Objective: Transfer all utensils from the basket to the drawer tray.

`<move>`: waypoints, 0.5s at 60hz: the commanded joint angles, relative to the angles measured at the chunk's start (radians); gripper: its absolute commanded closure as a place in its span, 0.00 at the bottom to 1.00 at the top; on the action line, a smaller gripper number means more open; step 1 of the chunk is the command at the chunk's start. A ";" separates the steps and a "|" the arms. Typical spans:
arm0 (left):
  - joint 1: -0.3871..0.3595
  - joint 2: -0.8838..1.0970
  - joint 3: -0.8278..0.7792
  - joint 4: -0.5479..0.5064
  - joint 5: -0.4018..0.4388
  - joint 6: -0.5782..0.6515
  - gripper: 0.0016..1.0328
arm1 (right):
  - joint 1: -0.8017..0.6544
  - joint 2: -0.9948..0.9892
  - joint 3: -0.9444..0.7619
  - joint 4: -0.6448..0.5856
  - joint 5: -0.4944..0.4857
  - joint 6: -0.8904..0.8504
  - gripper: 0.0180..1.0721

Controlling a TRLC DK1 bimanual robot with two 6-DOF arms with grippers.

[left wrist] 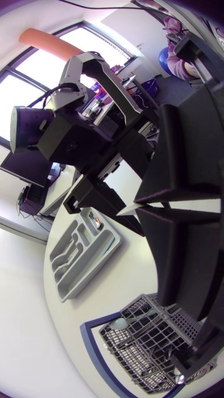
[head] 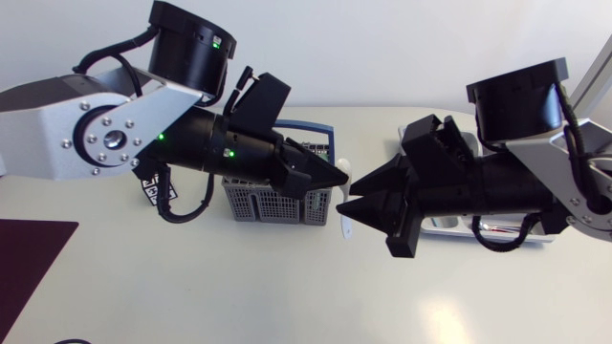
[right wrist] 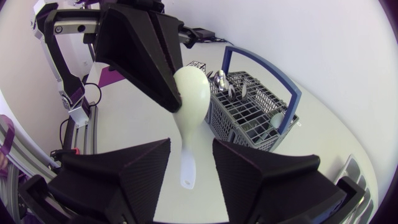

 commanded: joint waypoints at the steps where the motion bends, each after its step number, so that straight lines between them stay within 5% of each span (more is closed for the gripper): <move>1: -0.008 0.021 0.026 -0.002 0.014 0.013 0.94 | 0.017 0.018 0.021 0.010 -0.009 0.001 0.64; 6: -0.007 0.021 0.025 -0.002 0.014 0.014 0.94 | 0.018 0.028 0.021 0.021 -0.009 0.005 0.77; 23: -0.004 0.020 0.014 0.001 0.012 0.016 0.94 | 0.020 0.037 0.024 0.025 -0.009 0.031 0.95; 30: -0.004 0.015 0.006 0.002 0.012 0.016 0.94 | 0.020 0.026 0.019 0.028 0.003 0.041 0.95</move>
